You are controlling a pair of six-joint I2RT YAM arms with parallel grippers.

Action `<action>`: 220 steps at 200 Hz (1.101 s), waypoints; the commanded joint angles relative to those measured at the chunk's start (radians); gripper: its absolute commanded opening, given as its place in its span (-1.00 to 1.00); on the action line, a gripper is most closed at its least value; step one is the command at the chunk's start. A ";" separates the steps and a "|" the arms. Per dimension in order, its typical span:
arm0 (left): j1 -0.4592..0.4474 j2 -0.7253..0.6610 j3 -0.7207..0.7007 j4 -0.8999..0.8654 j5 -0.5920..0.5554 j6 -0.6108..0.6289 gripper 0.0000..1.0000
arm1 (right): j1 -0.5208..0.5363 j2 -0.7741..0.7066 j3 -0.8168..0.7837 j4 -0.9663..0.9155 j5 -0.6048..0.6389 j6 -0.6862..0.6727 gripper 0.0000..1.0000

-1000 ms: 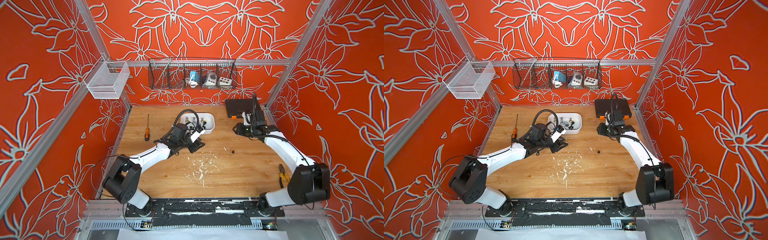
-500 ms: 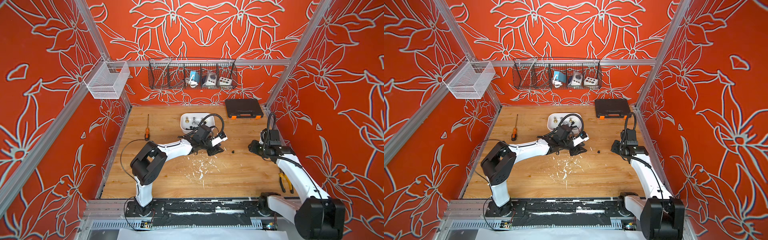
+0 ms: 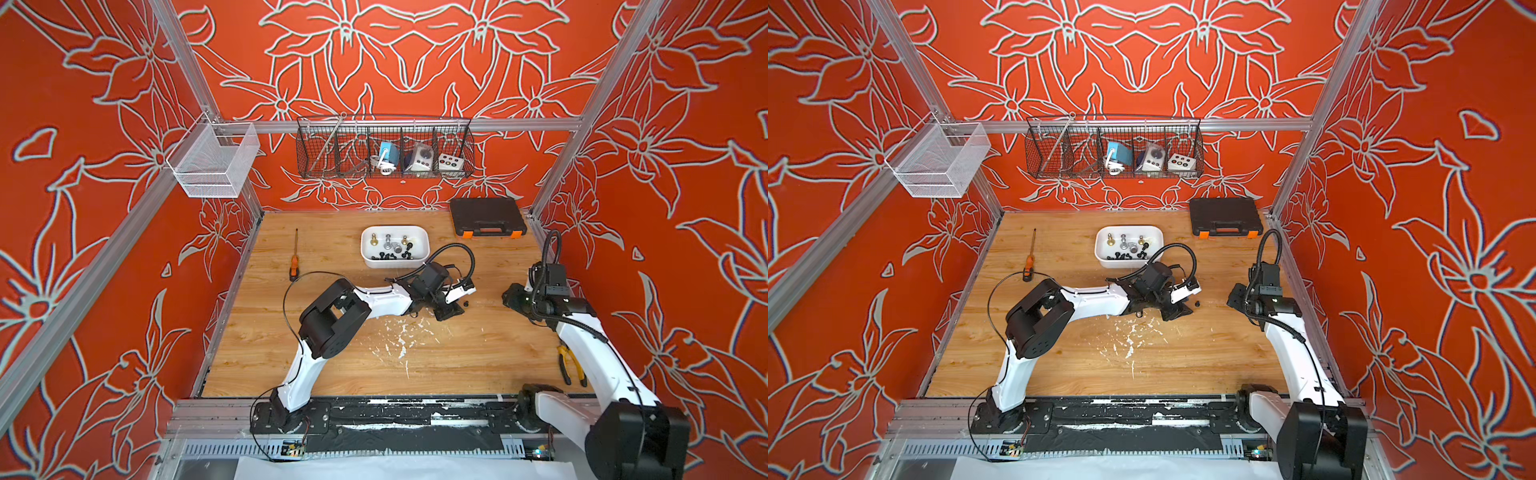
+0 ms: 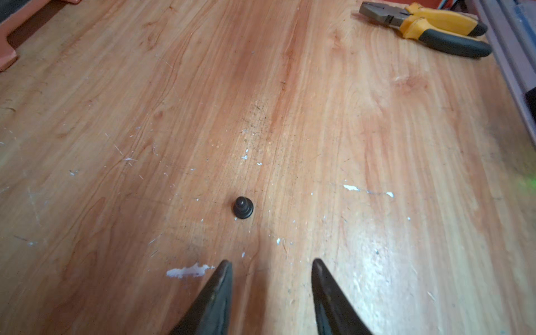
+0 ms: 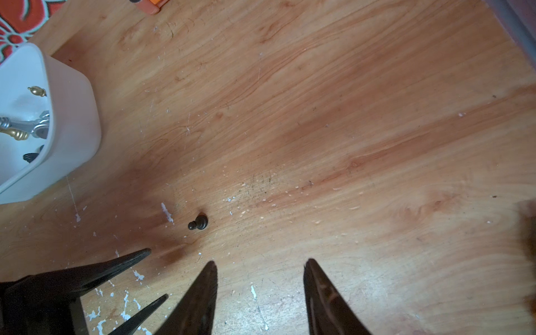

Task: Put the chess pieces into the storage box
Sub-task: Pick up the chess piece at the center of the board.

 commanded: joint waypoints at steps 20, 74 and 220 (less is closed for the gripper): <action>-0.015 0.063 0.075 0.023 -0.042 -0.054 -0.09 | -0.018 0.007 -0.010 -0.003 -0.022 -0.018 0.02; -0.020 0.122 0.127 0.024 -0.067 -0.098 -0.09 | -0.028 -0.009 -0.016 -0.003 -0.024 -0.014 0.02; -0.022 0.217 0.255 -0.058 -0.054 -0.107 -0.43 | -0.036 -0.015 -0.020 -0.020 -0.020 -0.017 0.02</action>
